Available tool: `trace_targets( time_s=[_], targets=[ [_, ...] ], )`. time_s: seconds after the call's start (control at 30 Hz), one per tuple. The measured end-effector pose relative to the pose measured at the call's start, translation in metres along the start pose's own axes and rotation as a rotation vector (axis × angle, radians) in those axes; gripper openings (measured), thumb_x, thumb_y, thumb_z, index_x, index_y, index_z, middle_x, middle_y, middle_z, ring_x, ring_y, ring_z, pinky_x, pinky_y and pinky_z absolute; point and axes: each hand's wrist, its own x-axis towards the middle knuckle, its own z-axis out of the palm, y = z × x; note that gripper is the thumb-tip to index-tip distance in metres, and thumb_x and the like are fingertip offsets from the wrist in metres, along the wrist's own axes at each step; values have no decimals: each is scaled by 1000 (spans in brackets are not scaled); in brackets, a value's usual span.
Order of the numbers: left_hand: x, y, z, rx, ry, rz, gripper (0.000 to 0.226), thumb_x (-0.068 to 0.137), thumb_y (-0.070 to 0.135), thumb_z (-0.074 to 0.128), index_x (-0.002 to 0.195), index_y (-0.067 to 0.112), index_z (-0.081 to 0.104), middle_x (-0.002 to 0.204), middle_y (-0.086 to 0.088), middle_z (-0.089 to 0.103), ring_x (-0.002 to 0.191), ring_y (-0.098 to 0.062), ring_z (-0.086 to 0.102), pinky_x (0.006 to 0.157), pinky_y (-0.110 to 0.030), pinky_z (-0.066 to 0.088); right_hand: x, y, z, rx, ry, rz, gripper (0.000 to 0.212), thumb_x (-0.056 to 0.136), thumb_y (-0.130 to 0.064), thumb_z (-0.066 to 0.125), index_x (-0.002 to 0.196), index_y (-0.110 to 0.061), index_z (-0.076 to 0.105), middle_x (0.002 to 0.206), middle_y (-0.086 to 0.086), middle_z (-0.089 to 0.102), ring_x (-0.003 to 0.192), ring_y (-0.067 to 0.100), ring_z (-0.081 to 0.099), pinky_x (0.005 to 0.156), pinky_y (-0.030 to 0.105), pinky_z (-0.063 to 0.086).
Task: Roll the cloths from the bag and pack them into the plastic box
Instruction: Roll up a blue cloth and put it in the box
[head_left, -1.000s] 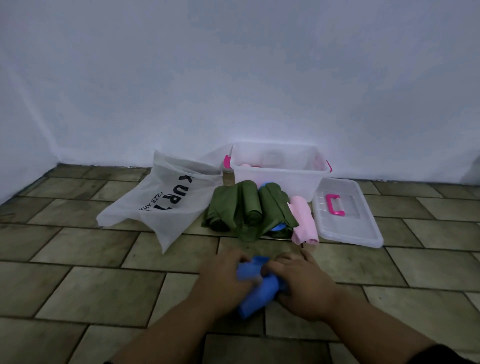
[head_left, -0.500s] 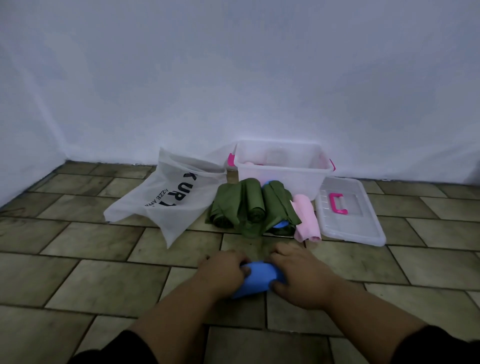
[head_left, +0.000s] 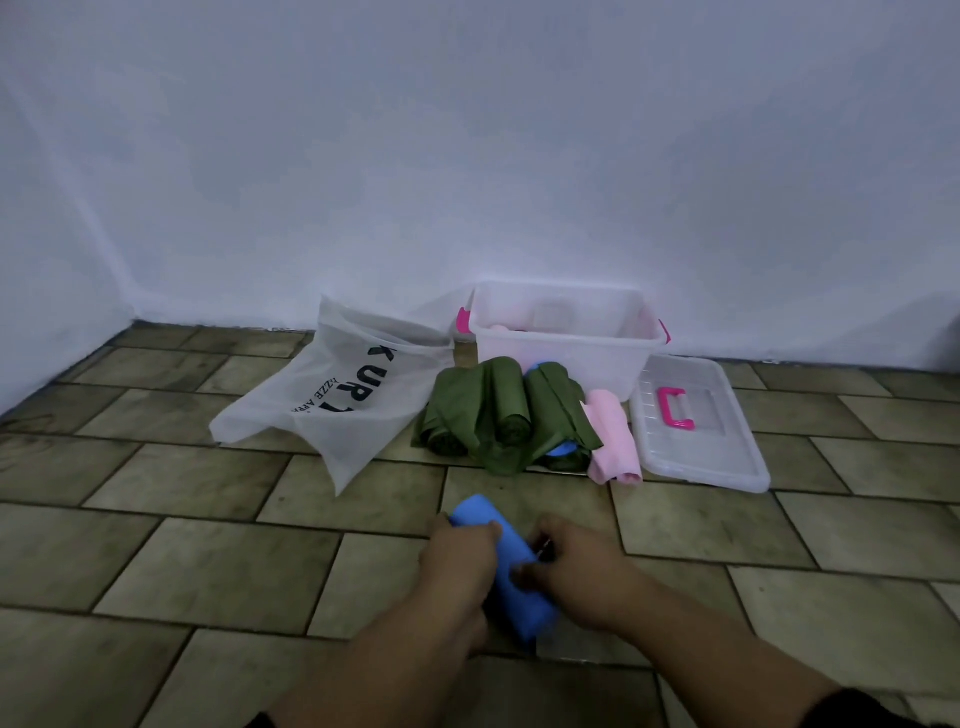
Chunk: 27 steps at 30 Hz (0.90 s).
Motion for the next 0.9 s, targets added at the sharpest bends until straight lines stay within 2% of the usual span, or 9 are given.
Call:
trace_targets(
  time_s=[0.13, 0.33, 0.4, 0.5, 0.6, 0.67, 0.73, 0.8, 0.9],
  targets=[
    [-8, 1, -7, -22, -16, 17, 50, 91, 22, 59, 135, 9, 41, 122, -19, 55, 105, -37, 56, 94, -52, 47, -18, -7, 22, 273, -19, 17, 19, 79, -31, 72, 81, -28, 53, 80, -9, 63, 70, 2, 57, 58, 15, 41],
    [-28, 3, -20, -174, -189, 62, 36, 91, 8, 58, 125, 19, 52, 110, -16, 63, 96, -38, 62, 85, -54, 53, -27, -11, 2, 725, -122, 119, 20, 80, -10, 70, 72, -15, 53, 71, 6, 60, 70, 17, 57, 69, 34, 45],
    [-32, 13, -17, -160, -251, 74, 31, 90, 6, 57, 119, 19, 55, 106, -16, 65, 92, -37, 63, 82, -53, 54, -27, -13, -11, 884, -216, 141, 22, 80, 1, 67, 76, -12, 49, 72, 9, 61, 70, 21, 61, 65, 34, 51],
    [-31, 44, -11, -89, -300, 173, 42, 87, 3, 60, 126, 17, 52, 111, -14, 63, 95, -33, 61, 85, -48, 53, -19, -20, -41, 951, -277, 86, 23, 80, 6, 64, 82, -11, 48, 74, 7, 65, 67, 18, 64, 55, 30, 52],
    [-18, 95, -3, 31, -400, 324, 54, 86, 10, 63, 137, 15, 45, 125, -12, 59, 108, -28, 58, 95, -42, 48, 0, -30, -87, 1079, -290, 32, 24, 69, 3, 66, 82, -12, 53, 81, 14, 64, 65, 22, 63, 50, 29, 52],
    [0, 136, 4, 185, -370, 486, 57, 88, 24, 62, 142, 18, 42, 136, -7, 53, 119, -24, 53, 105, -41, 40, 21, -35, -118, 1103, -251, 19, 25, 64, -2, 67, 83, -12, 56, 83, 22, 60, 66, 32, 60, 49, 31, 51],
    [24, 172, 14, 411, -241, 651, 63, 89, 36, 60, 145, 18, 36, 144, -4, 46, 127, -21, 46, 109, -35, 34, 49, -39, -149, 1098, -179, 2, 25, 63, -3, 67, 85, -10, 56, 80, 21, 63, 66, 34, 64, 49, 33, 54],
    [47, 199, 25, 595, -136, 732, 65, 90, 39, 58, 145, 14, 34, 146, -5, 43, 128, -21, 44, 95, -25, 35, 83, -42, -176, 1129, -64, -17, 15, 74, 0, 62, 85, -7, 57, 79, 15, 70, 69, 27, 71, 52, 32, 57],
    [84, 221, 45, 708, -89, 755, 52, 90, 35, 58, 135, 12, 45, 135, -9, 52, 107, -20, 50, 78, -22, 32, 147, -36, -205, 1047, 285, 52, 6, 90, 0, 54, 93, -5, 56, 100, 20, 65, 80, 29, 70, 59, 38, 57]
  ],
)
